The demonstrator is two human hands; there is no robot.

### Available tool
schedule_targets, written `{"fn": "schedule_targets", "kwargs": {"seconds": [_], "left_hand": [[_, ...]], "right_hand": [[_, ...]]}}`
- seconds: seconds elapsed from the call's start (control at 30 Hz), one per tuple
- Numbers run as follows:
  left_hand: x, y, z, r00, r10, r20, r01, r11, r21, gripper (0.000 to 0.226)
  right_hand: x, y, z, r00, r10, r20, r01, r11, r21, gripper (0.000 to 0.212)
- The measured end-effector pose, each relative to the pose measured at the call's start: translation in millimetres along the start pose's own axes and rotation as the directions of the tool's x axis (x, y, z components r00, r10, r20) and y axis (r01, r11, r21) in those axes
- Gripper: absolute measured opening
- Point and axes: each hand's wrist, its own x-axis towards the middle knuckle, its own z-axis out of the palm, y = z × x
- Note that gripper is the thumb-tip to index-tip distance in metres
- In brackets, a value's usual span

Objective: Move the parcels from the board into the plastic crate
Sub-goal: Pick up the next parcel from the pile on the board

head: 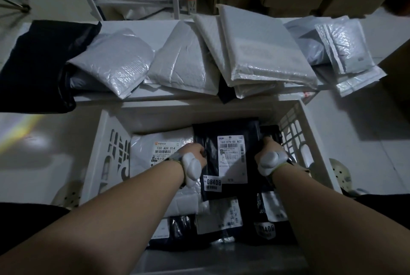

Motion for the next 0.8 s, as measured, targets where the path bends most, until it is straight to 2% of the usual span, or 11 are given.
{"fn": "schedule_targets", "kwargs": {"seconds": [0.07, 0.13, 0.2, 0.27, 0.4, 0.5, 0.63, 0.8], "left_hand": [[0, -5, 5, 0.999, 0.035, -0.004, -0.035, 0.993, 0.112, 0.047], [1, -9, 9, 0.995, 0.071, -0.064, -0.057, 0.979, 0.193, 0.050], [-1, -11, 11, 0.986, 0.113, -0.126, -0.077, 0.962, 0.261, 0.052], [-2, -12, 10, 0.983, 0.133, -0.130, -0.085, 0.943, 0.321, 0.061], [2, -22, 6, 0.995, 0.064, -0.081, -0.028, 0.922, 0.386, 0.079], [5, -29, 5, 0.999, 0.028, -0.040, -0.011, 0.931, 0.365, 0.085], [9, -34, 8, 0.999, 0.039, -0.021, -0.028, 0.923, 0.383, 0.086], [13, -34, 8, 0.998, 0.051, 0.022, -0.055, 0.886, 0.460, 0.071]], "right_hand": [[-2, 0, -1, 1.000, -0.025, -0.018, 0.024, 0.998, -0.052, 0.050], [-3, 3, -3, 0.996, -0.073, -0.043, 0.067, 0.989, -0.130, 0.057], [-5, 4, -4, 0.984, -0.151, -0.093, 0.131, 0.972, -0.194, 0.053], [-5, 3, -2, 0.967, -0.231, -0.111, 0.197, 0.946, -0.259, 0.049], [-2, 0, 6, 0.955, -0.298, 0.003, 0.280, 0.895, -0.348, 0.056], [-2, 1, 9, 0.952, -0.289, 0.096, 0.304, 0.879, -0.368, 0.062], [-1, -2, 10, 0.959, -0.240, 0.151, 0.282, 0.859, -0.427, 0.067], [4, -13, 10, 0.956, -0.139, 0.257, 0.254, 0.830, -0.496, 0.071]]}}
